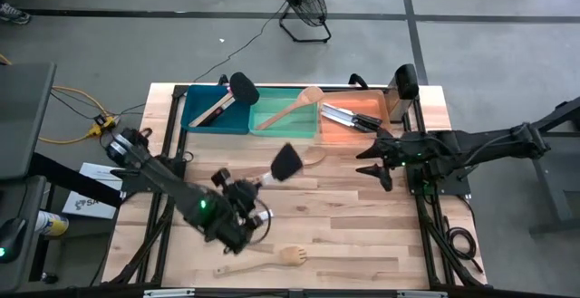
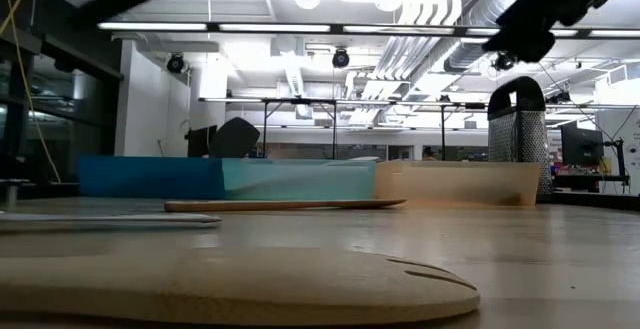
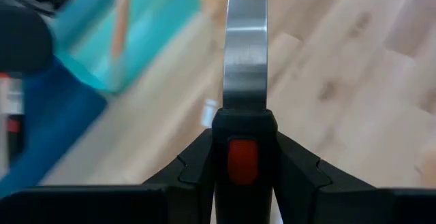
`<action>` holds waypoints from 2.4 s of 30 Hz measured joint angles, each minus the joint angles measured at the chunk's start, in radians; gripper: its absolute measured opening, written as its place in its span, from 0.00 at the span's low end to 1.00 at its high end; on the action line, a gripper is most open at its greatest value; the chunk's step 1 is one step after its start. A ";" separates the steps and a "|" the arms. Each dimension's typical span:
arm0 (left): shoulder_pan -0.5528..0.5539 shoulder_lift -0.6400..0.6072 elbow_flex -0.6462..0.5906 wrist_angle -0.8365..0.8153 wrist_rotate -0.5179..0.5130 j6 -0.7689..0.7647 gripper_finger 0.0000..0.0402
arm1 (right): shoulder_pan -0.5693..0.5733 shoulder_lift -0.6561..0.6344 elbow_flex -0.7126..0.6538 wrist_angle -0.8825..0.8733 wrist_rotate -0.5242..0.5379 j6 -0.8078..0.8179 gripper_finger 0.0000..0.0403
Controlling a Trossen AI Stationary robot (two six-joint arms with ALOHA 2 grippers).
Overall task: Pick & Place Kitchen Items
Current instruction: Put the black spatula into the blue bin
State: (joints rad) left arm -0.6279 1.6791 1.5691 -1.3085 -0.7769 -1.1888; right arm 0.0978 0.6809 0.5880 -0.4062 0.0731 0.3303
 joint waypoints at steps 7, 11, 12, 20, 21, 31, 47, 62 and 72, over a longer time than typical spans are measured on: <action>0.154 -0.272 -0.292 0.229 -0.011 0.180 0.26 | 0.031 -0.102 0.000 -0.001 0.002 -0.022 0.50; 0.254 -0.467 -0.498 0.410 0.039 0.310 0.26 | 0.035 -0.124 0.000 -0.009 0.009 -0.022 0.50; 0.283 -0.514 -0.543 0.441 0.055 0.342 0.26 | 0.035 -0.125 0.000 -0.009 0.010 -0.021 0.50; 0.556 -0.756 -0.680 0.480 0.115 0.680 0.26 | 0.035 -0.113 0.000 -0.009 0.003 -0.016 0.50; 0.595 -0.767 -0.680 0.483 0.130 0.744 0.26 | 0.035 -0.110 0.000 -0.009 0.003 -0.016 0.50; 0.951 -0.750 -0.680 0.504 0.228 1.168 0.26 | 0.033 -0.099 0.000 -0.008 0.006 -0.014 0.50; 1.343 -0.561 -0.681 0.585 0.357 1.395 0.26 | 0.033 -0.099 0.000 -0.008 0.002 -0.014 0.50; 1.426 -0.539 -0.760 0.790 0.422 1.488 0.26 | 0.033 -0.099 0.000 -0.008 0.002 -0.014 0.50; 1.426 -0.769 -1.023 0.977 0.421 1.503 0.26 | 0.033 -0.099 0.000 -0.008 0.002 -0.014 0.50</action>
State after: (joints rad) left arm 0.7986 0.9106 0.5462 -0.3313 -0.3557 0.3138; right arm 0.1307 0.5816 0.5880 -0.4145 0.0753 0.3164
